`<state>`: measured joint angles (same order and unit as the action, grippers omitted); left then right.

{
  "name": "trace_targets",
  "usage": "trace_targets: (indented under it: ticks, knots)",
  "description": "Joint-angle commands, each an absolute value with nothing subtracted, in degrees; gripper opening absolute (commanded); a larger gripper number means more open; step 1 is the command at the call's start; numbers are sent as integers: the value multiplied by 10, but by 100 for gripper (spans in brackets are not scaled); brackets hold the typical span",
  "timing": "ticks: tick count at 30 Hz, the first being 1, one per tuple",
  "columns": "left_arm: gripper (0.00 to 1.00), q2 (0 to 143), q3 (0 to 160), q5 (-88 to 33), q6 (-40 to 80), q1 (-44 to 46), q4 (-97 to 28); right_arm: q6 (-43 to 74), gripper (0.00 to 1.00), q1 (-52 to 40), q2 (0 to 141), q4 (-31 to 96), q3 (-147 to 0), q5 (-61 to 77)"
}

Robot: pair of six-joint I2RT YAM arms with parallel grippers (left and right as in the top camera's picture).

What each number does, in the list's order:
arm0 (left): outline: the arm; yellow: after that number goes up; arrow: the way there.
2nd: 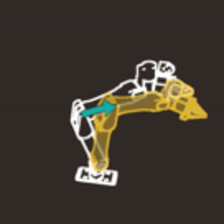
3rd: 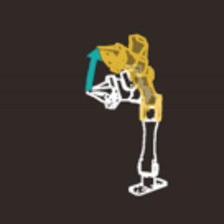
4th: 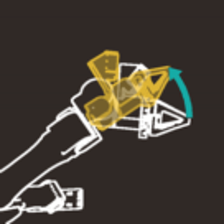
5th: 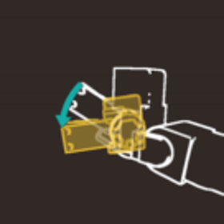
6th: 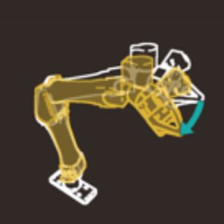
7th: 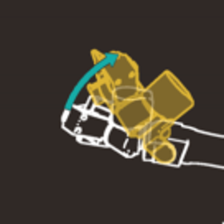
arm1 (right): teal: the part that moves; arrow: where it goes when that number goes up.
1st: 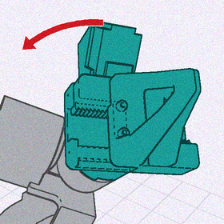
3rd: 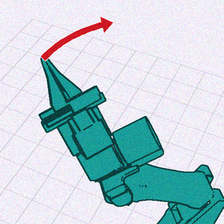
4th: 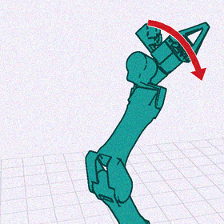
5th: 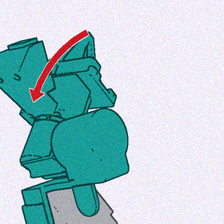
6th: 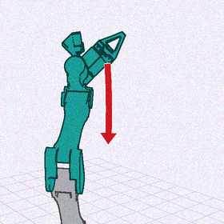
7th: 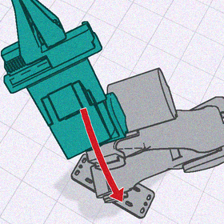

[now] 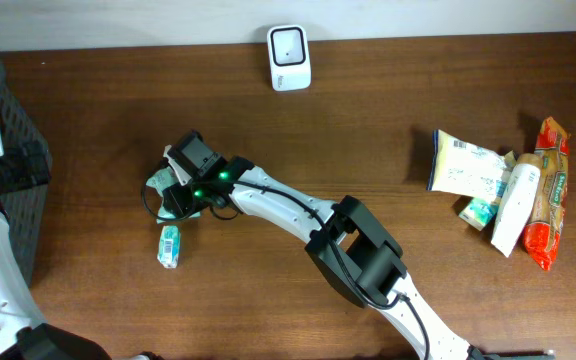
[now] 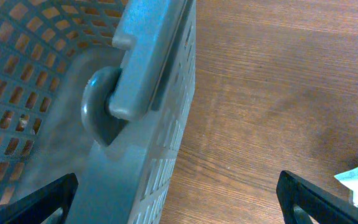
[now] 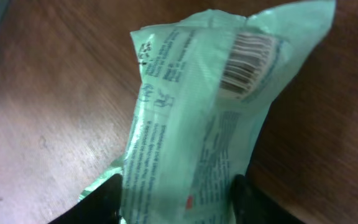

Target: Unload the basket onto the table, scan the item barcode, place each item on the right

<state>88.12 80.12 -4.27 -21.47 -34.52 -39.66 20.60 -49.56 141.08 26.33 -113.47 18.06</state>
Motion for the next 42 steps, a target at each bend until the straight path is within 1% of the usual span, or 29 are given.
trace_targets:
  ticks: [1,2,4,6,7,9,11,12,14,16,17,18,19,20,22,23,24,25,27,28,29,30,32,33,34,36,37,38,42]
  knots:
    - [99,884,804,-49,-213,-347,-397,193,34,-497,1426,288,-1147,147]
    - [99,884,804,-49,-213,-347,-397,173,26,-494,1423,310,-1147,147]
    - [99,884,804,-49,-213,-347,-397,136,18,-482,1411,350,-1157,149]
    - [99,884,804,-49,-213,-347,-397,56,16,-461,1393,432,-1196,165]
    - [99,884,804,-49,-213,-347,-397,-18,15,-445,1388,514,-1245,164]
    - [99,884,804,-49,-213,-347,-397,-150,15,-425,1388,635,-1319,159]
    - [99,884,804,-49,-213,-347,-397,-261,15,-408,1388,710,-1350,120]
    - [99,884,804,-49,-213,-347,-397,-292,15,-398,1388,733,-1351,84]
    - [99,884,804,-49,-213,-347,-397,-301,16,-377,1388,759,-1350,41]
    - [99,884,804,-49,-213,-347,-397,-300,29,-357,1388,772,-1350,39]
    - [99,884,804,-49,-213,-347,-397,-300,56,-344,1388,783,-1350,41]
    - [99,884,804,-49,-213,-347,-397,-298,80,-335,1388,791,-1350,40]
    - [99,884,804,-49,-213,-347,-397,-278,91,-328,1388,793,-1350,40]
    - [99,884,804,-49,-213,-347,-397,-230,91,-317,1388,792,-1351,41]
    - [99,884,804,-49,-213,-347,-397,-112,90,-291,1388,796,-1351,74]
    - [99,884,804,-49,-213,-347,-397,-68,88,-267,1388,805,-1351,150]
    - [99,884,804,-49,-213,-347,-397,-65,79,-238,1388,814,-1350,280]
    - [99,884,804,-49,-213,-347,-397,-65,76,-220,1388,813,-1350,377]
    - [99,884,804,-49,-213,-347,-397,-65,72,-230,1391,805,-1350,367]
    - [99,884,804,-49,-213,-347,-397,-62,67,-247,1393,787,-1350,331]
    - [99,884,804,-49,-213,-347,-397,-18,66,-260,1395,765,-1345,261]
    - [99,884,804,-49,-213,-347,-397,51,61,-274,1397,735,-1336,161]
    - [99,884,804,-49,-213,-347,-397,189,46,-296,1402,681,-1297,-63]
    - [99,884,804,-49,-213,-347,-397,220,37,-298,1402,660,-1272,-112]
    - [99,884,804,-49,-213,-347,-397,234,32,-295,1402,642,-1250,-124]
    - [99,884,804,-49,-213,-347,-397,234,23,-286,1402,616,-1216,-105]
    - [99,884,804,-49,-213,-347,-397,220,18,-283,1402,601,-1200,-70]
    - [99,884,804,-49,-213,-347,-397,172,15,-283,1402,592,-1193,-20]
    - [99,884,804,-49,-213,-347,-397,-30,16,-310,1402,593,-1193,164]
